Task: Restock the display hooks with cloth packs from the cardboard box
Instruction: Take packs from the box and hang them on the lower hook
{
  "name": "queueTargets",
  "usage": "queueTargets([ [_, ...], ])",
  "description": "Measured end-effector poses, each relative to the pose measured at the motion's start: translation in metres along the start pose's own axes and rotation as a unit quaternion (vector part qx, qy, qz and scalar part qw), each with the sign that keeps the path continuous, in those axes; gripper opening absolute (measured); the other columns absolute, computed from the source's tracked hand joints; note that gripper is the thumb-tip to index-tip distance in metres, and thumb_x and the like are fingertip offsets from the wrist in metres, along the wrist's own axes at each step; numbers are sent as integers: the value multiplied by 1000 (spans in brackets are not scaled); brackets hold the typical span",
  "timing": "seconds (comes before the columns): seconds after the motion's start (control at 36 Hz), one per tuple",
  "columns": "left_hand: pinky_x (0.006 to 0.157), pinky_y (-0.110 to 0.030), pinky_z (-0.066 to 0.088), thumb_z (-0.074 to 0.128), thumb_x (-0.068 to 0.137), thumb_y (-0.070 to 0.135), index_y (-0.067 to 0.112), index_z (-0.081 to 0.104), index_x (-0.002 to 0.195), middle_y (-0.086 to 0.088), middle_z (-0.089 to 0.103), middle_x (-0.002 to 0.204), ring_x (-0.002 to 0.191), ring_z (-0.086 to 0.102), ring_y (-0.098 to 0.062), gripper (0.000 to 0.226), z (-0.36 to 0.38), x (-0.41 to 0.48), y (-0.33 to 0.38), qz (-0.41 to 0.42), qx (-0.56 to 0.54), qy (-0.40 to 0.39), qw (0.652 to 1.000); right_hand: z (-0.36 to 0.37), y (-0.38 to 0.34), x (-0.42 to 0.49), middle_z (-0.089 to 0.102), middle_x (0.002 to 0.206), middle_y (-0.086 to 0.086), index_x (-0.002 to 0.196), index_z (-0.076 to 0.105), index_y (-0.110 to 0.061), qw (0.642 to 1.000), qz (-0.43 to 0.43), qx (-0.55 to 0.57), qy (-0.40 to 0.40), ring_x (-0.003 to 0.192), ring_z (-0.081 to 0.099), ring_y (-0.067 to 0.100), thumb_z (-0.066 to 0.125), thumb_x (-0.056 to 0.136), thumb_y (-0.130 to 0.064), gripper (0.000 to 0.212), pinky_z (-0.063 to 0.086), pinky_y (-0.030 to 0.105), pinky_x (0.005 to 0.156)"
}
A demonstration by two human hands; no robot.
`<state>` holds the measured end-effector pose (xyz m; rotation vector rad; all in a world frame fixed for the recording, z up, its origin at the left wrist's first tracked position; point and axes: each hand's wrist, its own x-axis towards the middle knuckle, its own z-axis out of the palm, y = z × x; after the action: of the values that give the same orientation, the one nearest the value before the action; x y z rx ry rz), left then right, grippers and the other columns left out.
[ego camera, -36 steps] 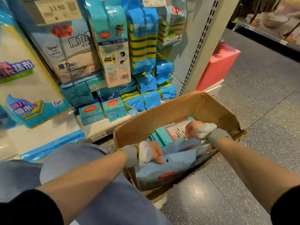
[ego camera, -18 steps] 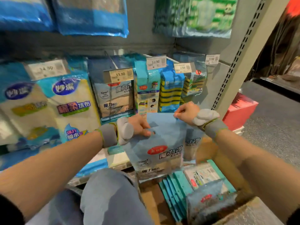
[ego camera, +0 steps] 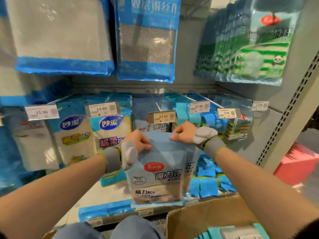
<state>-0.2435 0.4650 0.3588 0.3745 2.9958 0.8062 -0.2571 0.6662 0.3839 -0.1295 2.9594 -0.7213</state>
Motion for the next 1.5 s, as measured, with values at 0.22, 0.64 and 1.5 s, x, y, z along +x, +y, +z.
queueTargets([
  [0.22, 83, -29, 48, 69, 82, 25, 13, 75, 93, -5, 68, 89, 86, 60, -15, 17, 6, 9, -39, -73, -17, -27, 997, 51, 9, 42, 64, 117, -4, 102, 70, -42, 986, 84, 77, 118, 122, 41, 29, 60, 78, -60, 32, 34, 49, 104],
  [0.64, 76, -21, 46, 67, 84, 32, 15, 74, 103, -2, 69, 94, 83, 55, -9, 26, -3, 33, -72, -91, -39, -36, 994, 75, -23, 81, 44, 107, 10, 63, 53, -18, 887, 162, 324, 286, 118, 46, 40, 53, 77, -28, 17, 37, 39, 101],
  [1.5, 71, -19, 38, 69, 83, 28, 13, 73, 105, -2, 65, 88, 82, 52, -10, 27, 8, 39, -86, -119, 19, -89, 989, 150, 27, 81, 13, 154, -5, 136, 44, -40, 957, -167, 50, 230, 133, 7, 14, 22, 83, -55, 59, 7, 37, 113],
])
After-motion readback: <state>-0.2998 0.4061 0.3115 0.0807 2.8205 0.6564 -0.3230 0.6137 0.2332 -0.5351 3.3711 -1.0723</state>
